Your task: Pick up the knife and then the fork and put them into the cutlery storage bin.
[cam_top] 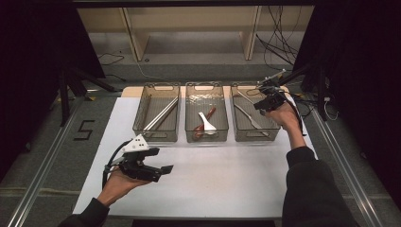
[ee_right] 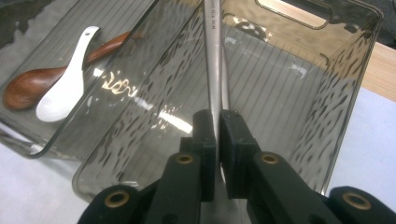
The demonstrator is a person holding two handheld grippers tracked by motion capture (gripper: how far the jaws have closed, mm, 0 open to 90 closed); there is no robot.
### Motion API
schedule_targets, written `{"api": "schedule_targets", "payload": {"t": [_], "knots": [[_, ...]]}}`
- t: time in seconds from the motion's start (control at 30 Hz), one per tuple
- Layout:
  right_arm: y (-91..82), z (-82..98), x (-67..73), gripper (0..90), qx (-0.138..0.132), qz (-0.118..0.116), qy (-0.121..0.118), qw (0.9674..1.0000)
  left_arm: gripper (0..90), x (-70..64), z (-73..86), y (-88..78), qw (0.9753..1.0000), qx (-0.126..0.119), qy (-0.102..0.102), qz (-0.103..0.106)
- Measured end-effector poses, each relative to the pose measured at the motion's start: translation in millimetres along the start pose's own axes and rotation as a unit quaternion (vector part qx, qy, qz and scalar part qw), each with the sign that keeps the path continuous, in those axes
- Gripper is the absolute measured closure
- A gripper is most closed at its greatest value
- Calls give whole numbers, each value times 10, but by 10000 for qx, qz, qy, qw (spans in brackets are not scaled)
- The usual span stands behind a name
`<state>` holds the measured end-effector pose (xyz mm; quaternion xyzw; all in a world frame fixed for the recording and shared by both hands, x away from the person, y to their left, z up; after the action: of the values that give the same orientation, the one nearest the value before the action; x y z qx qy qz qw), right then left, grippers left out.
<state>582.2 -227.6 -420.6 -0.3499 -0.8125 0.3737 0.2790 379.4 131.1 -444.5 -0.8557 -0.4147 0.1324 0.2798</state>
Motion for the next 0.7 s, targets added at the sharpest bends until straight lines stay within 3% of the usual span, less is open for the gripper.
{"api": "schedule_targets", "payload": {"t": [0.57,0.6,0.63,0.7], "knots": [[239,-46,-37,845,129,235,-103,9996,156,1,0,-4,10000,-13,-10,6],[251,-54,-43,826,100,308,-127,9994,156,3,-1,-4,10000,-22,-7,-1],[256,-65,-52,753,55,359,-129,9993,156,3,-1,-5,10000,-24,-8,-2],[254,-80,-61,730,-10,328,-81,9994,156,6,0,-8,10000,-23,-10,0]]}}
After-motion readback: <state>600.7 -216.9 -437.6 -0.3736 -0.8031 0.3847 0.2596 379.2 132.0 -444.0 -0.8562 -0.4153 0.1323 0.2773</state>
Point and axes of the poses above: each handheld gripper's, and its own axes: y roughly forward along the jaws, z roughly out of its underside, x roughly to its left, the point moved 7 cm from there along y, roughly forward along the jaws, and after that the axes turned 15 degrees about -z, right-handed, at the moved point
